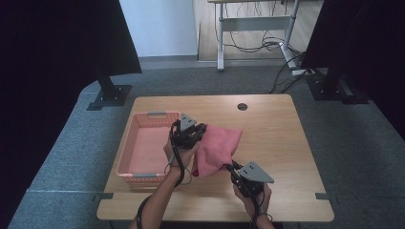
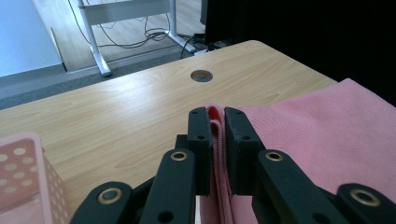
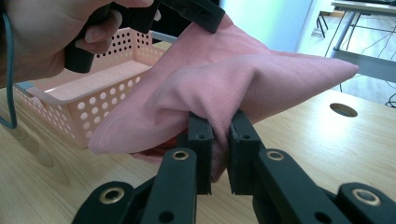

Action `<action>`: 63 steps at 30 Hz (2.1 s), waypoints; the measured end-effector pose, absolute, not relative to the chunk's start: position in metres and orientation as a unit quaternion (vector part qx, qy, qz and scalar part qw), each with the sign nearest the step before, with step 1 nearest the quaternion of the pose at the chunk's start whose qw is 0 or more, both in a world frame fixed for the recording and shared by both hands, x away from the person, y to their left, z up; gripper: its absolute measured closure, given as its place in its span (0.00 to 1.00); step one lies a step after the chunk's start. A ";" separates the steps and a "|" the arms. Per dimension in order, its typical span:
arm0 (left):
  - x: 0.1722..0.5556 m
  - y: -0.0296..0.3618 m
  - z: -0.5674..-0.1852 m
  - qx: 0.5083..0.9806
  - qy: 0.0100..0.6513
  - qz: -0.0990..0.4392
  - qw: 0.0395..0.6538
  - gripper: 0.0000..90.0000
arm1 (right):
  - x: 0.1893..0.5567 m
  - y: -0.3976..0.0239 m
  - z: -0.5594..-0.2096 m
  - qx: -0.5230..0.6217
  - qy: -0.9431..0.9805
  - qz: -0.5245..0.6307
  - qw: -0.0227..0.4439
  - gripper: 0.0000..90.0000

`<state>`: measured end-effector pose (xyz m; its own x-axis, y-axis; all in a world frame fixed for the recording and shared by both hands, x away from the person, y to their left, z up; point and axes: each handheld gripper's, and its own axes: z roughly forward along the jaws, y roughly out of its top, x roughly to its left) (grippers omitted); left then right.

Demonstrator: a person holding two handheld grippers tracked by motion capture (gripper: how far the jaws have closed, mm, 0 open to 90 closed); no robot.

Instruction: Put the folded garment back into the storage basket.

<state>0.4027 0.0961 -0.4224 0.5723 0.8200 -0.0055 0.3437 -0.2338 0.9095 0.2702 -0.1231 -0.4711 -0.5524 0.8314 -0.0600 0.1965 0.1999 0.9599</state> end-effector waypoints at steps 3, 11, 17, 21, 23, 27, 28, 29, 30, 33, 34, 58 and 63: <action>0.402 0.098 -0.421 0.744 0.391 0.250 0.480 0.90 | 0.271 -0.121 -0.470 0.359 0.712 0.521 0.306 0.91; 0.401 0.104 -0.415 0.743 0.391 0.257 0.478 0.90 | 0.272 -0.116 -0.467 0.356 0.710 0.525 0.305 0.91; 0.399 0.108 -0.410 0.742 0.391 0.263 0.478 0.90 | 0.273 -0.113 -0.465 0.354 0.709 0.528 0.304 0.91; 0.398 0.111 -0.407 0.741 0.390 0.267 0.477 0.90 | 0.274 -0.111 -0.463 0.352 0.709 0.529 0.305 0.91; 0.398 0.112 -0.405 0.740 0.390 0.268 0.478 0.90 | 0.275 -0.109 -0.462 0.351 0.709 0.530 0.305 0.91; 0.398 0.115 -0.403 0.739 0.391 0.271 0.478 0.90 | 0.276 -0.106 -0.460 0.349 0.709 0.532 0.304 0.91; 0.398 0.116 -0.402 0.739 0.390 0.272 0.477 0.90 | 0.276 -0.106 -0.460 0.349 0.709 0.533 0.304 0.91; 0.397 0.117 -0.401 0.739 0.390 0.273 0.476 0.90 | 0.276 -0.105 -0.460 0.348 0.709 0.533 0.304 0.91; 0.397 0.117 -0.401 0.738 0.391 0.274 0.477 0.90 | 0.276 -0.104 -0.459 0.348 0.708 0.534 0.303 0.91; 0.397 0.119 -0.400 0.737 0.392 0.276 0.477 0.90 | 0.277 -0.102 -0.459 0.347 0.709 0.535 0.303 0.91; 0.397 0.120 -0.400 0.737 0.392 0.276 0.476 0.90 | 0.277 -0.101 -0.459 0.346 0.709 0.535 0.302 0.91; 0.394 0.137 -0.389 0.732 0.396 0.292 0.470 0.90 | 0.283 -0.088 -0.454 0.341 0.706 0.546 0.295 0.91; 0.394 0.139 -0.388 0.732 0.397 0.294 0.470 0.90 | 0.284 -0.085 -0.453 0.339 0.706 0.547 0.294 0.91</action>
<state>0.3939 0.1393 -0.3879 0.5121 0.8570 0.0573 0.3044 -0.2434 0.9209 0.2844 -0.0848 -0.4527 -0.5966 0.8013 -0.0450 0.1571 0.1716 0.9726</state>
